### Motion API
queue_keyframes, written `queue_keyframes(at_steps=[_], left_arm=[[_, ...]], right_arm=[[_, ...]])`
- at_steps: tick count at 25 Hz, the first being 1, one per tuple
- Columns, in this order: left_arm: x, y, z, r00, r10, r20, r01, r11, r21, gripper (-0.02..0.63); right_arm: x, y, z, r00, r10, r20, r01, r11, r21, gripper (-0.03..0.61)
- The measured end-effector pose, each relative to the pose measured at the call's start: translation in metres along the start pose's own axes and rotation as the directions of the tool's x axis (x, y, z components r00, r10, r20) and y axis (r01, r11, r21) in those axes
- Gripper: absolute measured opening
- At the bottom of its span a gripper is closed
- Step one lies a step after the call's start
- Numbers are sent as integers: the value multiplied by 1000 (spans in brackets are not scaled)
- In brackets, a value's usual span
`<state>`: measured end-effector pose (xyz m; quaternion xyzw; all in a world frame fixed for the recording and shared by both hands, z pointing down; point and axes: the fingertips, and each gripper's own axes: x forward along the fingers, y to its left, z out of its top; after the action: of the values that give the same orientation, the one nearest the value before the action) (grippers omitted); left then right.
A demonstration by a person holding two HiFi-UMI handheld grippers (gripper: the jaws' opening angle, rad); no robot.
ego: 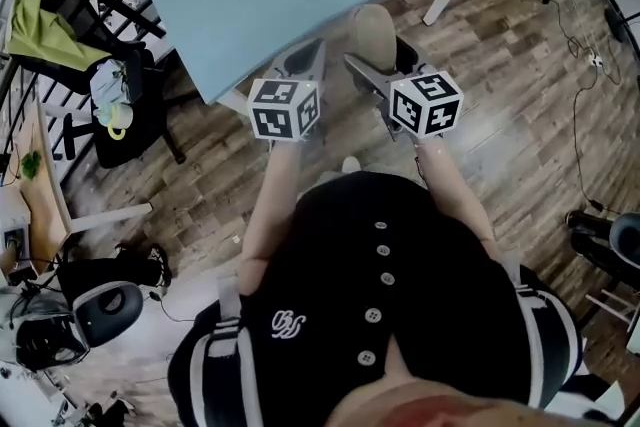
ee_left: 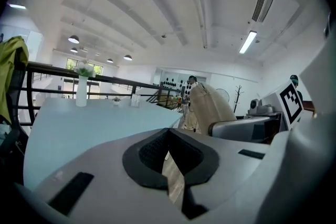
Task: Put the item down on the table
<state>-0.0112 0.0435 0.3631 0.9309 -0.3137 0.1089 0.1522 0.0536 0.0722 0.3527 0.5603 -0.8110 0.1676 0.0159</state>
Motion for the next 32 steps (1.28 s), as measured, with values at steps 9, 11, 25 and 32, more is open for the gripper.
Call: queue_keyframes(at_steps=[9, 11, 25, 32], left_arm=[[48, 1, -2, 999, 23, -47, -24, 1000, -8, 8], [57, 0, -3, 998, 21, -62, -21, 1000, -7, 8], [134, 48, 10, 994, -6, -107, 7, 1000, 7, 8], [195, 104, 34, 991, -20, -133, 18, 1000, -17, 8]], right_arm=[[6, -54, -2, 1000, -4, -1, 4, 998, 64, 416], [5, -63, -6, 1000, -7, -8, 8, 997, 79, 416], [80, -119, 2, 999, -6, -39, 10, 996, 89, 416], [157, -156, 34, 999, -17, -44, 20, 997, 70, 416]])
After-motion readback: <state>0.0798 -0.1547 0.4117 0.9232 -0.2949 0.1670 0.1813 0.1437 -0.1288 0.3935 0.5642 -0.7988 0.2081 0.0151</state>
